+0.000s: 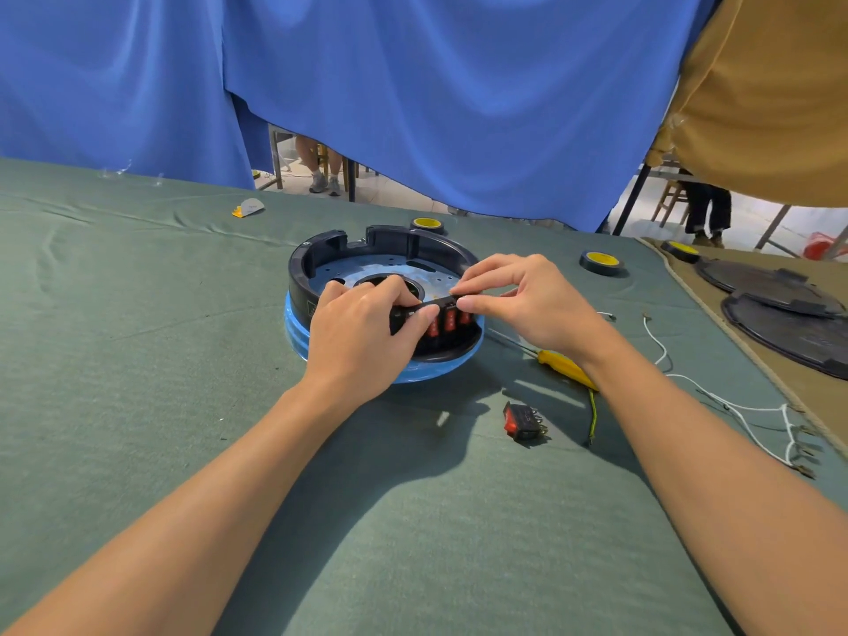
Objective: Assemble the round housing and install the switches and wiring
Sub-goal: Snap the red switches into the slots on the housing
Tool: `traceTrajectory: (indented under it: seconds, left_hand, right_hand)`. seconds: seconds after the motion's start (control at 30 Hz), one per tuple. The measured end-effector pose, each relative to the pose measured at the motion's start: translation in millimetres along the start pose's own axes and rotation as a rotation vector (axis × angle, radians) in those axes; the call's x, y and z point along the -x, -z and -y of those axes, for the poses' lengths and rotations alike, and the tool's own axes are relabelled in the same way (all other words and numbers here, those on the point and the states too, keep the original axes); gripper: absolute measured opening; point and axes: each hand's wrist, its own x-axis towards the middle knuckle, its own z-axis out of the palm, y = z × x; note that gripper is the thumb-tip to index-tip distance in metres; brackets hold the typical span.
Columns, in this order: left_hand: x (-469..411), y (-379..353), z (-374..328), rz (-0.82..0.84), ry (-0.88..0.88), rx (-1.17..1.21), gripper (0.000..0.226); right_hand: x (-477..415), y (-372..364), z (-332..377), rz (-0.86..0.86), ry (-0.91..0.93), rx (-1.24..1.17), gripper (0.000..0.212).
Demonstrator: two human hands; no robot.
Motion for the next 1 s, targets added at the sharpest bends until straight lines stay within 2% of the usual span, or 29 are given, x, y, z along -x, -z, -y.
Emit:
traceTrajectory:
  seconds: [0.17,0.37,0.57,0.7,0.77,0.87,0.93,1.0]
  left_hand:
    - [1,-1,-1,-0.029,0.008,0.021,0.02]
    - [1,-3,-3,-0.046,-0.018,0.006,0.023]
    - [5,0,-4,-0.029,-0.047,-0.059,0.022]
    - [6,3,-8,-0.005,-0.095,-0.182,0.03]
    - [0,4,-11,0.003,-0.135,-0.261,0.034]
    - [-13,0,-20,0.146,-0.171,-0.308,0.035]
    - [-15,-6,-24,0.207,-0.152,-0.304,0.032]
    - [-13,-9,-26,0.182,-0.089,-0.305,0.032]
  right_hand:
    - [-2,-5,-3,-0.008,0.049,0.058,0.014]
    - [0,-13,-9,-0.124,0.182,0.311,0.011]
    - [7,-11,-2,-0.085,0.12,0.296,0.018]
    - [28,-3,-3,-0.214,0.074,0.308,0.015]
    - [42,4,-6,-0.166,0.014,0.333,0.009]
    - [62,10,-8,0.012,-0.084,0.334,0.015]
    - [72,12,-8,0.1,-0.123,0.296,0.018]
    - [81,15,-7,0.143,-0.151,0.274,0.021]
